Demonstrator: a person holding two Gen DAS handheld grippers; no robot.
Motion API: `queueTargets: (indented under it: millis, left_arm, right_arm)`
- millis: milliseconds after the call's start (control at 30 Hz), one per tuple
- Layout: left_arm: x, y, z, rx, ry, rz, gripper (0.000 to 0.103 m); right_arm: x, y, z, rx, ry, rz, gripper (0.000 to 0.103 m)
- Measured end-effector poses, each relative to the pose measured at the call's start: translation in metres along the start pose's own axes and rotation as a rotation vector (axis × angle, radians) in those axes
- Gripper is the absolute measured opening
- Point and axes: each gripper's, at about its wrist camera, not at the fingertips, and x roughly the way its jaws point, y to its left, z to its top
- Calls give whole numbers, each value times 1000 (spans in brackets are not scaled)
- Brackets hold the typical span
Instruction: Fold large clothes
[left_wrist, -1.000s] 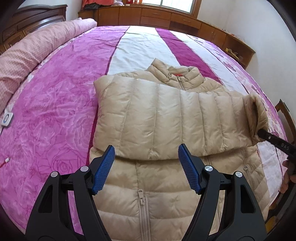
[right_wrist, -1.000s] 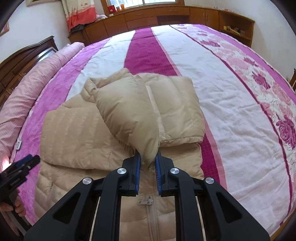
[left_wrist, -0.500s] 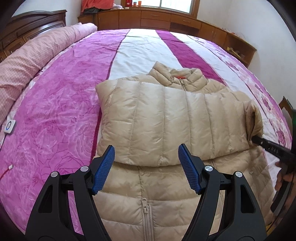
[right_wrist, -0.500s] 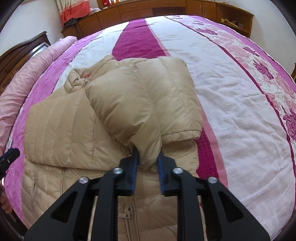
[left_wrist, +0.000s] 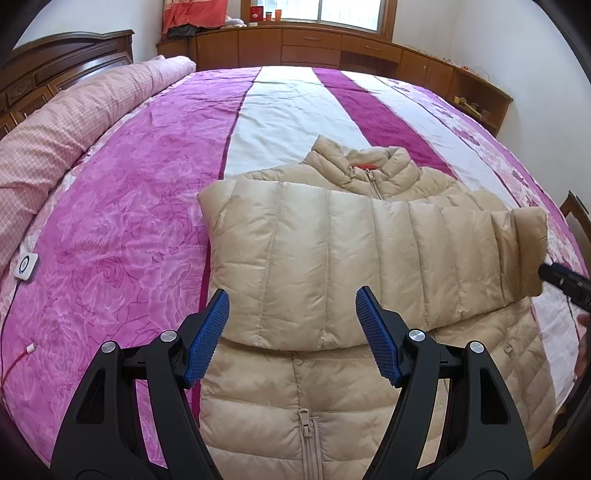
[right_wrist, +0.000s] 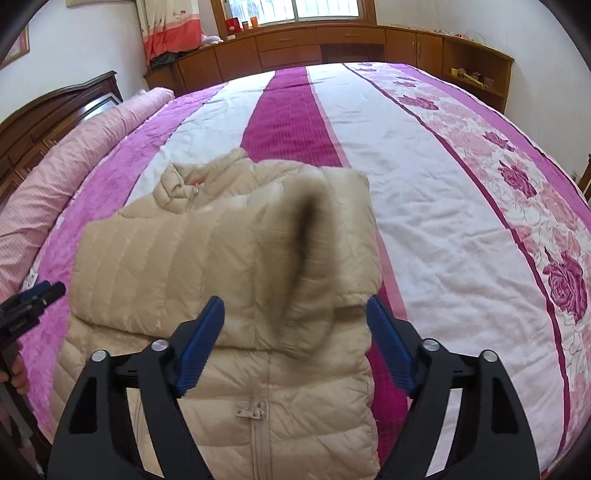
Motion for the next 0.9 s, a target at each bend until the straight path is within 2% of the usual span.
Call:
queueTargets:
  millis: [167,333,367,400,433,500,567,633,800,900]
  left_arm:
    - [5,-4,-5,29,7,15,71]
    - [13,-7,-9,52,19,20,71]
    - [19,-8,-10,52,28,22,71]
    - [22,-9,-10,50,33,24,71]
    - [28,-10,-10,44,38,28,71]
    - [36,-11,-10,34,38,27,71]
    - [45,-12,-7,30,30,40,71]
    - [59,-14,-3,38,50,67,71]
    - [89,-17,2,20,81,88,72]
    - [100,-19,4,21,84,89,73]
  right_arm:
    - [20,-1,1,-10,38,-47,78]
    - [38,-20,-4,43,66,-82,76]
    - [42,-22,-5,42,77,-91,66]
    - [49,-24,-5,37,102,-90,36]
    - [50,-25,-5,42,109,-77,26]
    - [44,-21,0,29,66,-68,16]
    - [35,-17,9,7,9,-85,15]
    - [37,-17,19,15,-8,-118,15]
    - [80,-24,29,32,72,-165,15]
    - [103,-25,25,28,102,-177,20]
